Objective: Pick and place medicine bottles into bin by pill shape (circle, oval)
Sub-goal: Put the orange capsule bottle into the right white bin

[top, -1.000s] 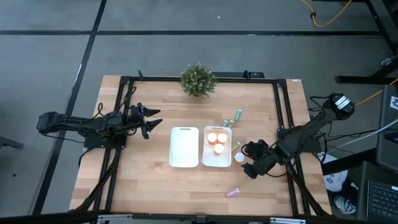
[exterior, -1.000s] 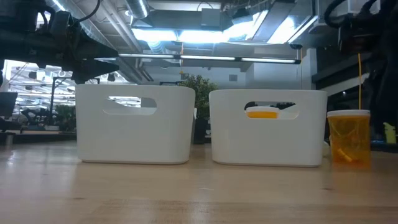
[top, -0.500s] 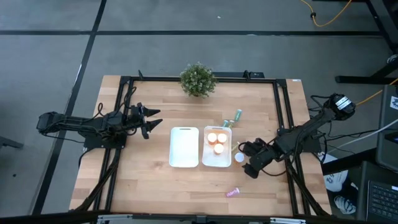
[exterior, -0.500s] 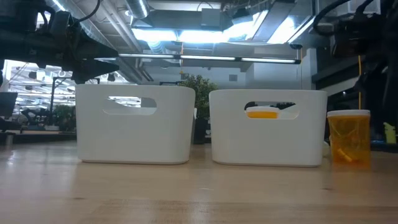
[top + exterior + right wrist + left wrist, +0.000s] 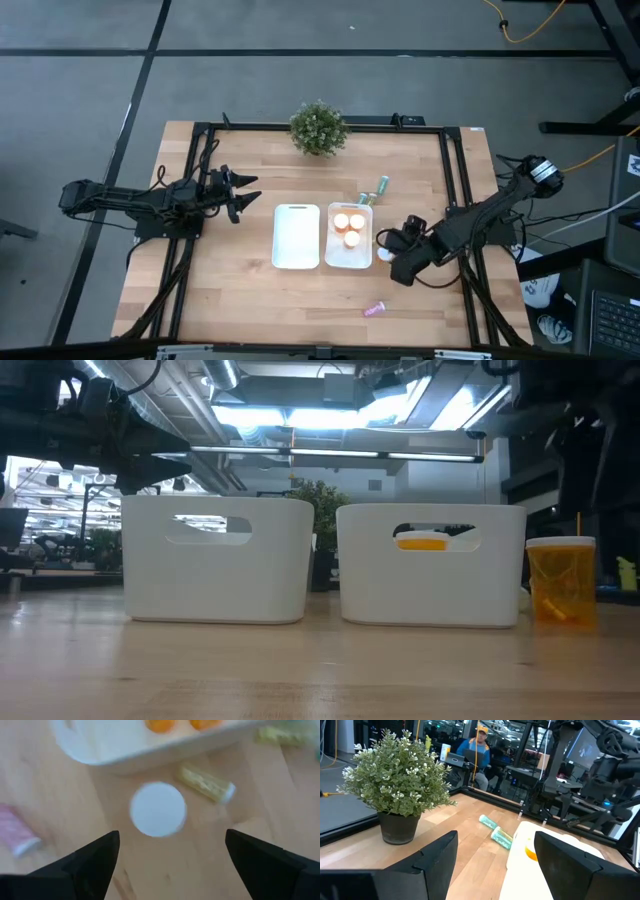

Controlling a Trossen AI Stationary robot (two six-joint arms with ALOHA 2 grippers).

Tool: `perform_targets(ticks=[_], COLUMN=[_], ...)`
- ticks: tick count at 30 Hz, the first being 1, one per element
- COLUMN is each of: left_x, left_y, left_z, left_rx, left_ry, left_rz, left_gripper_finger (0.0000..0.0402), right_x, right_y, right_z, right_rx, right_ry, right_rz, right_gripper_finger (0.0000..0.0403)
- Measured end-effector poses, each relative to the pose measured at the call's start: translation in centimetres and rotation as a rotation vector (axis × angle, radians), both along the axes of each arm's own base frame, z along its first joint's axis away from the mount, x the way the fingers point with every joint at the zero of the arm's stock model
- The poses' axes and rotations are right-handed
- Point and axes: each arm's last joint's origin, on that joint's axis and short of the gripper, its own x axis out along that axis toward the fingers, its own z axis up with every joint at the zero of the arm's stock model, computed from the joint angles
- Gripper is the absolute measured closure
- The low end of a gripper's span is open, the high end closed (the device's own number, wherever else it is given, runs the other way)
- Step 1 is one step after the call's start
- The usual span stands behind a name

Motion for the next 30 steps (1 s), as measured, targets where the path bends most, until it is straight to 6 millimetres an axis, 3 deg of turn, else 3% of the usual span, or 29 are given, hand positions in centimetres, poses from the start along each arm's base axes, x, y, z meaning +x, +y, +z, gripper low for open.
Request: perform_targets(ticks=[30], left_x=[0.0], left_y=[0.0], left_z=[-0.01], left_rx=[0.0], left_ry=[0.0], left_rz=[0.0], left_gripper_finger=[0.0147], right_x=[0.96], right_y=[0.7], right_z=[-0.7], right_rx=[0.025], right_ry=[0.024], right_rz=[-0.034], right_gripper_finger=[0.004])
